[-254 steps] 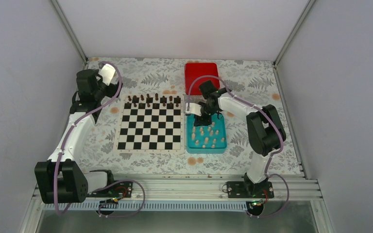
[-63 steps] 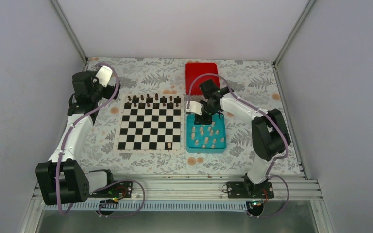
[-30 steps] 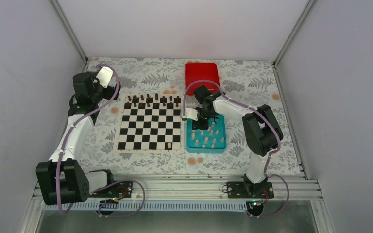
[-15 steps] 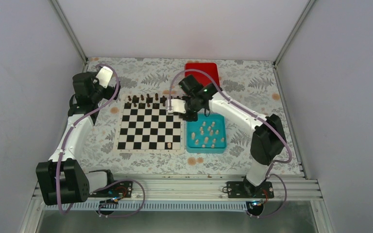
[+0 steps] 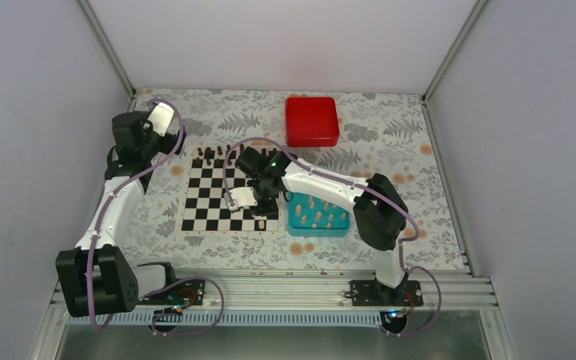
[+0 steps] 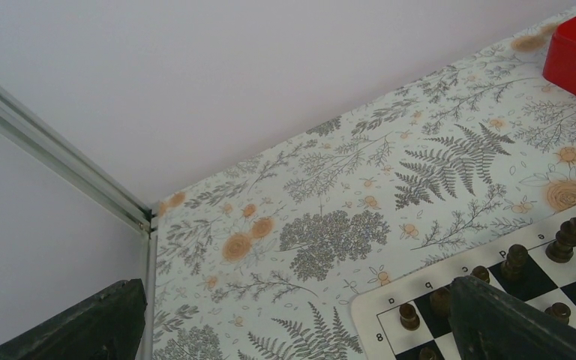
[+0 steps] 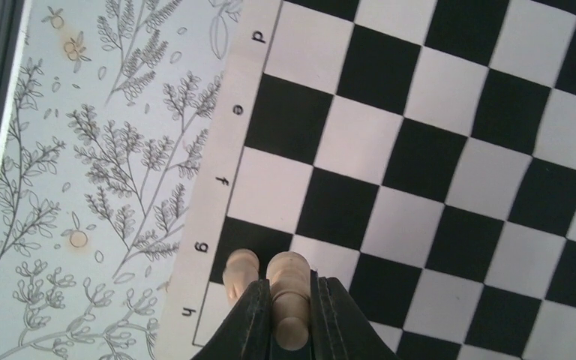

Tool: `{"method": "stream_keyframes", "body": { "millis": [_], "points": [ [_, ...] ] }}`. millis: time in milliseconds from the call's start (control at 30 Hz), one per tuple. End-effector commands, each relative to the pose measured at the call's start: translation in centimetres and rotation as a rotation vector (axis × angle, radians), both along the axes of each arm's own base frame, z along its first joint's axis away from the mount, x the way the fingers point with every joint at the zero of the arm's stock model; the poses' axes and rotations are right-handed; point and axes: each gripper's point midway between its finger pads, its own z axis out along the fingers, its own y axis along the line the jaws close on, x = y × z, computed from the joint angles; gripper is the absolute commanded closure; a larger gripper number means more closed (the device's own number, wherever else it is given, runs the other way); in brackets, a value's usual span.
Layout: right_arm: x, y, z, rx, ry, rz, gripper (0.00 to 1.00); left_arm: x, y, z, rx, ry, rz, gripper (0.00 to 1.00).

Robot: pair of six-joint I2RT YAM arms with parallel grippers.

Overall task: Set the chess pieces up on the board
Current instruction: Place the chess piece on the chessboard.

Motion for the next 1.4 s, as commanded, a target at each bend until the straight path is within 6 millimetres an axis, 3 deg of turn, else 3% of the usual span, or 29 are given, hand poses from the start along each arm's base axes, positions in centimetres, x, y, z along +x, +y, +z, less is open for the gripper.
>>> {"method": "stream_keyframes", "body": {
  "millis": [0,333,600,867,1100,1367],
  "points": [
    [-1.8,1.4,-0.7,0.018,0.041,0.027,0.88,-0.1,-0.1,0.3,-0.009,-0.021,-0.013,0.0],
    [-3.7,2.9,-3.0,-0.005,0.08,0.077,0.87,-0.2,-0.1,0.2,-0.011,-0.02,-0.013,0.0],
    [-3.5,3.1,-5.0,-0.026,0.07,0.075,0.87,-0.2,0.0,0.5,-0.015,-0.027,-0.014,0.0],
    [-2.7,3.3,-4.3,0.003,0.035,0.057,0.88,-0.3,0.0,0.4,-0.018,-0.026,-0.013,0.0],
    [-2.5,2.9,-5.3,-0.015,0.03,0.052,0.88,-0.3,0.1,0.3,-0.018,-0.025,-0.01,0.0],
    [-1.9,2.8,-4.4,0.006,0.016,0.036,0.89,-0.2,0.1,0.3,-0.02,-0.025,-0.01,0.0]
  ]
}}
